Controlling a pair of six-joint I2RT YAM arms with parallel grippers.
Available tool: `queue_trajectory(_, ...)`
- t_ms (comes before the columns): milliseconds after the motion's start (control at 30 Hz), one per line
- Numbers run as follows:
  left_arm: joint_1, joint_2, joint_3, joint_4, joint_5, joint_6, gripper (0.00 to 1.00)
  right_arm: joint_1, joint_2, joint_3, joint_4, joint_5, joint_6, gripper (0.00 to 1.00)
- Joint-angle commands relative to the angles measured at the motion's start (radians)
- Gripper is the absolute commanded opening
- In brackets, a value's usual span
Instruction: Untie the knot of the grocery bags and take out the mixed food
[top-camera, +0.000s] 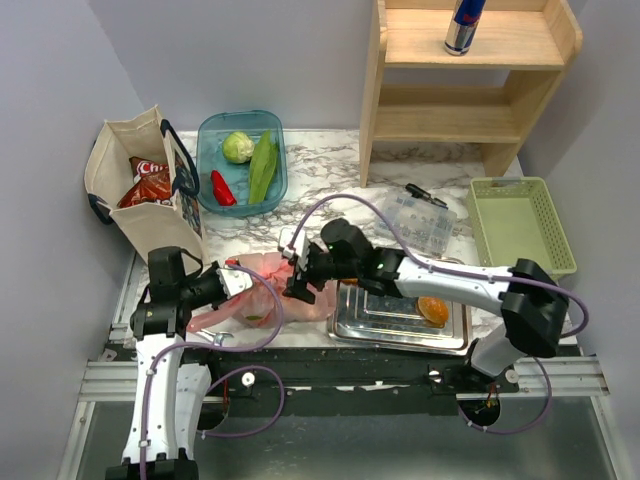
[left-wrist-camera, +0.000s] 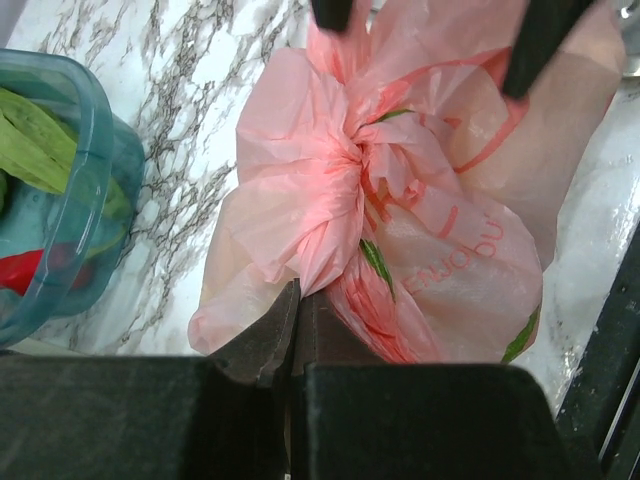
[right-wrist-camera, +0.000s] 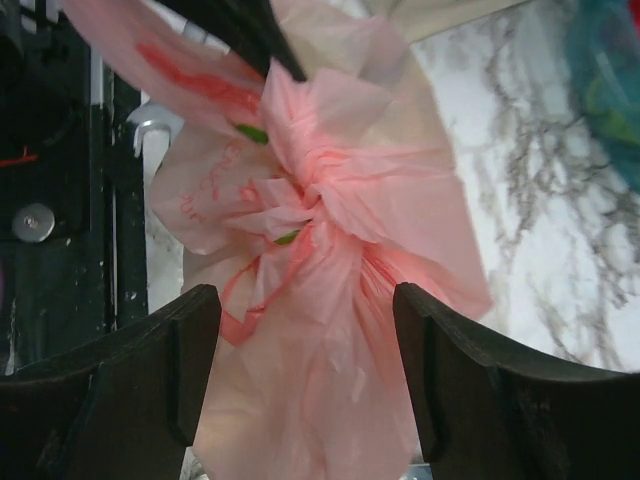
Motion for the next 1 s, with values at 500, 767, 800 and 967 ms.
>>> queue_trajectory(500,0.155,-0.036,0.016,0.026,-0.077,-0.085,0.00,-0.071,-0.075,-0.152,-0.021,0.183,-0.173,0.01)
queue_trajectory(767,0.378,0.088,0.087,0.046,-0.065,-0.025,0.00,-0.175,-0.185,-0.247,-0.025,0.165,-0.269,0.01)
queue_trajectory(800,0.383,0.091,0.095,0.042,-0.067,-0.020,0.00,-0.175,-0.184,-0.253,-0.013,0.167,-0.265,0.01)
queue_trajectory(967,0.388,0.058,0.112,-0.098,-0.043,0.125,0.00,-0.175,-0.162,-0.222,0.024,0.128,-0.234,0.01)
